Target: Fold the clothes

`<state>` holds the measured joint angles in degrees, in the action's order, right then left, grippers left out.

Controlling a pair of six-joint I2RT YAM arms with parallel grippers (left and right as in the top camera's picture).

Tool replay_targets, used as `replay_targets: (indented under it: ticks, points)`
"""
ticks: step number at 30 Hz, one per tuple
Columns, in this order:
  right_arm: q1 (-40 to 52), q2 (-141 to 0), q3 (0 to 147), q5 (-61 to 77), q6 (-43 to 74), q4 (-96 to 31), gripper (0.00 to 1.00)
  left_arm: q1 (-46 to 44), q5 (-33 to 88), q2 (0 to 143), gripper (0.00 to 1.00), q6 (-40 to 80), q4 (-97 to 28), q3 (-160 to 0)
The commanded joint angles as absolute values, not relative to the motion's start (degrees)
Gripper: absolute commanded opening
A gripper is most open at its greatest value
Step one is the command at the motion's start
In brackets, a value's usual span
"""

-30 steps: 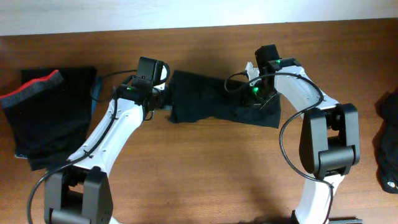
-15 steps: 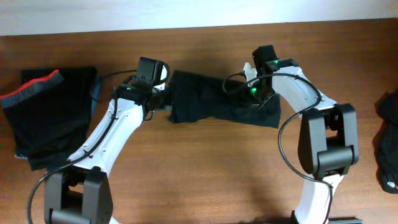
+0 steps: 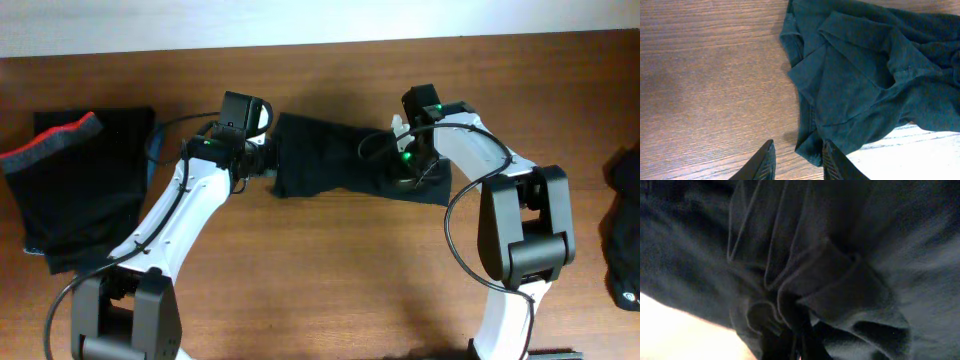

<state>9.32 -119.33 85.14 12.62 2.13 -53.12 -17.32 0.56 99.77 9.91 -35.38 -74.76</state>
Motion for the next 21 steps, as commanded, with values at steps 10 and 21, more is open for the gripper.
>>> replay_targets:
  ticks: [10,21]
  points:
    - [15.8,-115.0,84.8,14.7,-2.8,-57.0,0.04,-17.1,0.0,99.4,0.31,9.4,-35.2,-75.3]
    - [14.8,-115.0,85.9,14.0,-2.5,-56.1,0.24,-17.1,0.0,99.4,0.31,9.4,-35.2,-75.3]
